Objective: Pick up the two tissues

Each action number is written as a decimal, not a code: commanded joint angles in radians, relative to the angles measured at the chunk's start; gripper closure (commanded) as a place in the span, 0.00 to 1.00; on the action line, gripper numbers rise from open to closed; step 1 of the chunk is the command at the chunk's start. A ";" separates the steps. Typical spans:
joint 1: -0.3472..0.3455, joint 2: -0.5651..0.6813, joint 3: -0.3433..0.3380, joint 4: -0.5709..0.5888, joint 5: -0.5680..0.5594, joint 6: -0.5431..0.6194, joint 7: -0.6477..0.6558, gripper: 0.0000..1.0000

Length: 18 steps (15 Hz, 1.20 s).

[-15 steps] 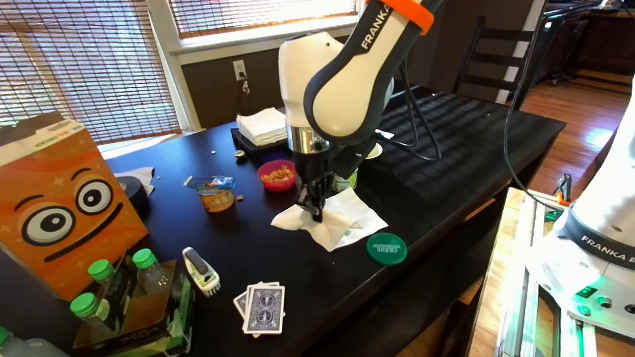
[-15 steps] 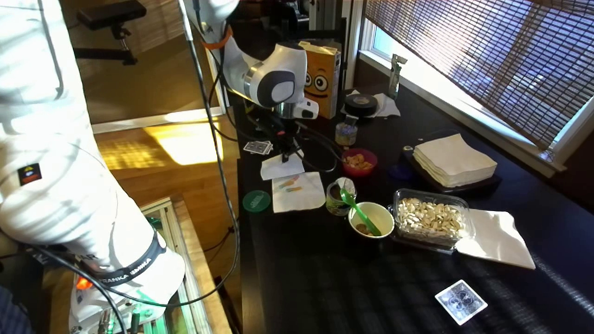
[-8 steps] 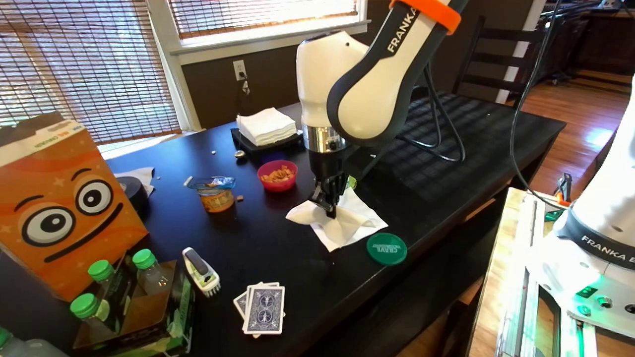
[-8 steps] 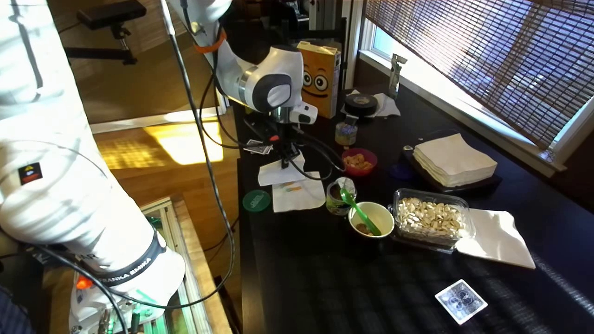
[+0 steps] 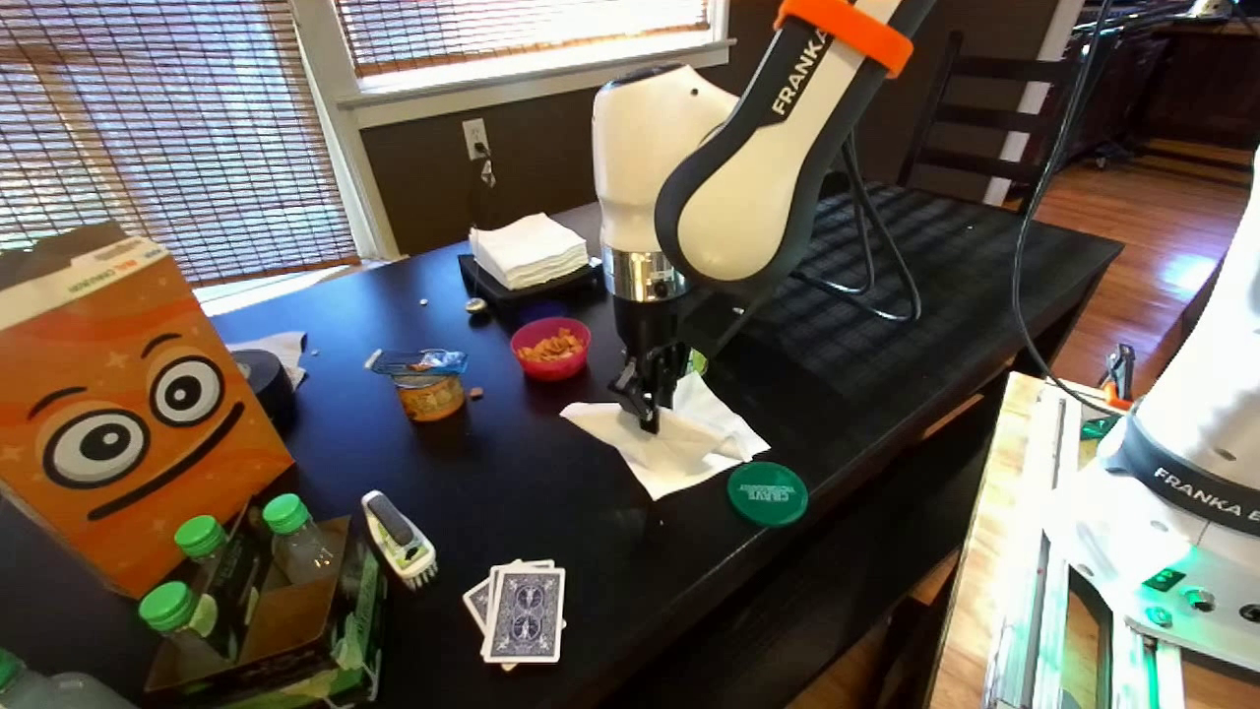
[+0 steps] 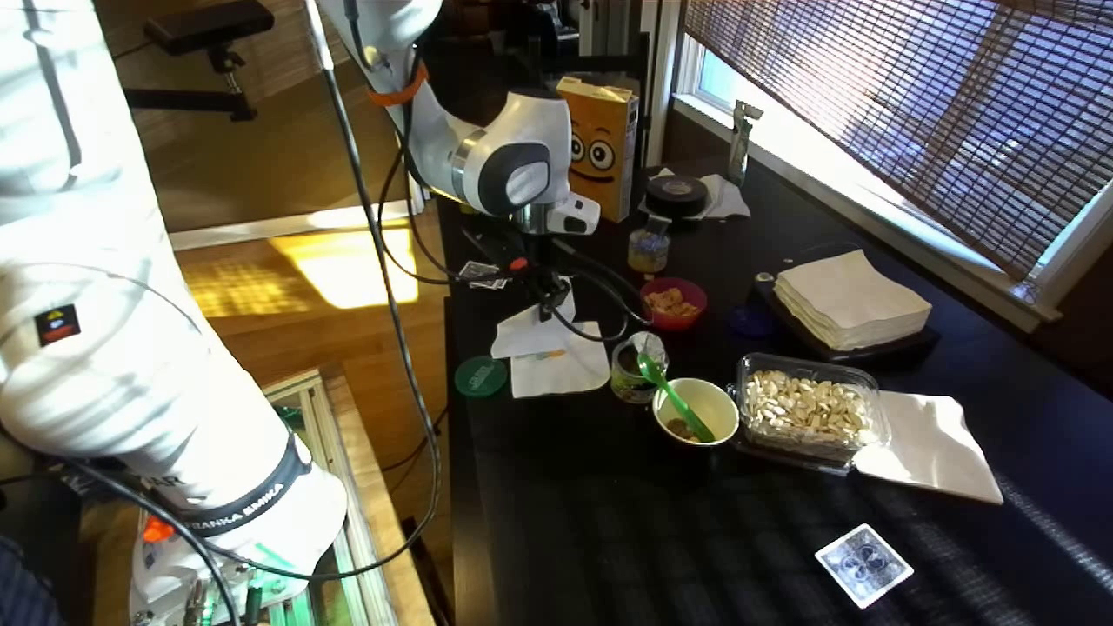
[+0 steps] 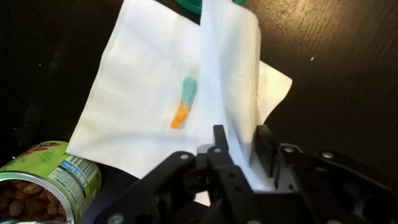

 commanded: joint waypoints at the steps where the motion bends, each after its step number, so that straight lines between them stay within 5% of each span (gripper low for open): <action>1: 0.007 0.024 -0.004 -0.001 -0.001 0.023 0.007 0.59; 7: 0.014 0.068 -0.013 0.014 -0.009 0.040 0.015 0.21; 11: 0.024 0.091 -0.025 0.017 -0.015 0.064 0.022 0.17; 14: 0.031 0.106 -0.033 0.020 -0.017 0.082 0.025 0.31; 18: 0.070 0.106 -0.069 0.016 -0.050 0.095 0.067 0.19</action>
